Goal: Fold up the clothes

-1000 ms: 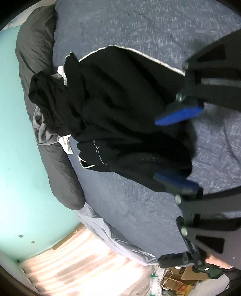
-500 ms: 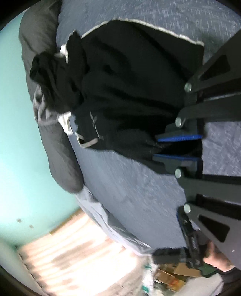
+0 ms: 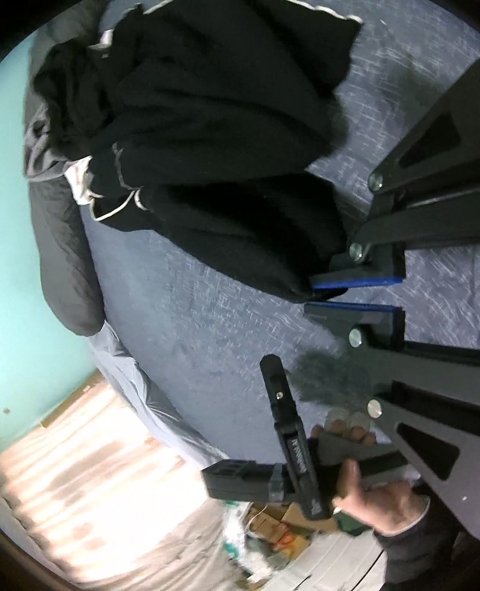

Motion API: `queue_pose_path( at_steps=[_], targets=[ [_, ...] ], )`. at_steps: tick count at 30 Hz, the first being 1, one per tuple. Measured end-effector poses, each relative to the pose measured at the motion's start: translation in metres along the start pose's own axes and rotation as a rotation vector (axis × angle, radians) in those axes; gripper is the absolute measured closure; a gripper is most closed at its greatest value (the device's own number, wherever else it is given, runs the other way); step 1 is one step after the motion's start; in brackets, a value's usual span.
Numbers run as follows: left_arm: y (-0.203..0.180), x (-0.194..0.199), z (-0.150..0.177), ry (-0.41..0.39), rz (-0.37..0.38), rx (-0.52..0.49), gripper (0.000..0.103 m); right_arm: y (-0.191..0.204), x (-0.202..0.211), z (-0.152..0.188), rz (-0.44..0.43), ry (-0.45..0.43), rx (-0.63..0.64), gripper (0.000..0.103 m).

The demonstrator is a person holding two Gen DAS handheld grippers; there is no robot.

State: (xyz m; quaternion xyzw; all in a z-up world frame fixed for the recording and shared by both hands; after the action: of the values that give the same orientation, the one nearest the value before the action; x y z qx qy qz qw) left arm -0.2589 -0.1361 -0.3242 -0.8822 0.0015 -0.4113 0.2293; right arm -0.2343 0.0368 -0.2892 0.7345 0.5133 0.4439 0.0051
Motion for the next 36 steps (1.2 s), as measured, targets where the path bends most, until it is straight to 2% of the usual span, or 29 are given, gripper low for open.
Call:
queue_pose_path(
  at_steps=[4, 10, 12, 17, 22, 26, 36],
  targets=[
    [0.0, 0.0, 0.0, 0.001, -0.001, -0.002, 0.0, -0.004, 0.016, -0.006, 0.016, -0.016, -0.004, 0.095],
    [-0.001, 0.001, 0.002, -0.002, -0.004, -0.003, 0.0, -0.028, 0.052, -0.027, 0.109, -0.115, -0.025, 0.09],
    [-0.002, 0.0, 0.003, 0.001, -0.006, -0.006, 0.0, -0.04, 0.055, -0.037, 0.202, -0.126, -0.035, 0.075],
    [-0.003, -0.001, 0.003, 0.003, -0.011, -0.012, 0.0, -0.068, 0.042, -0.074, 0.324, -0.116, -0.055, 0.051],
    [-0.002, -0.003, 0.003, 0.006, -0.014, -0.012, 0.0, -0.08, 0.01, -0.115, 0.407, -0.074, -0.048, 0.048],
    [0.0, -0.004, 0.003, 0.009, -0.015, -0.01, 0.0, -0.09, -0.016, -0.132, 0.436, -0.037, -0.059, 0.048],
    [0.004, -0.004, 0.001, 0.012, -0.008, 0.003, 0.0, -0.1, -0.073, -0.152, 0.472, 0.086, -0.055, 0.048]
  ],
)
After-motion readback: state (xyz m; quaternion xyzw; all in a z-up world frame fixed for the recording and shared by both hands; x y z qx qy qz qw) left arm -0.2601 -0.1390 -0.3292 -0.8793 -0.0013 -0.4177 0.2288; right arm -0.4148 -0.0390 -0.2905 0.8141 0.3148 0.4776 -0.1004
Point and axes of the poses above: each gripper's, at about its wrist camera, not at the fingertips, and x roughly against the way its jaws point, y to its left, z to its underside, the point moved 5 cm from there along -x, roughly the way its jaws point
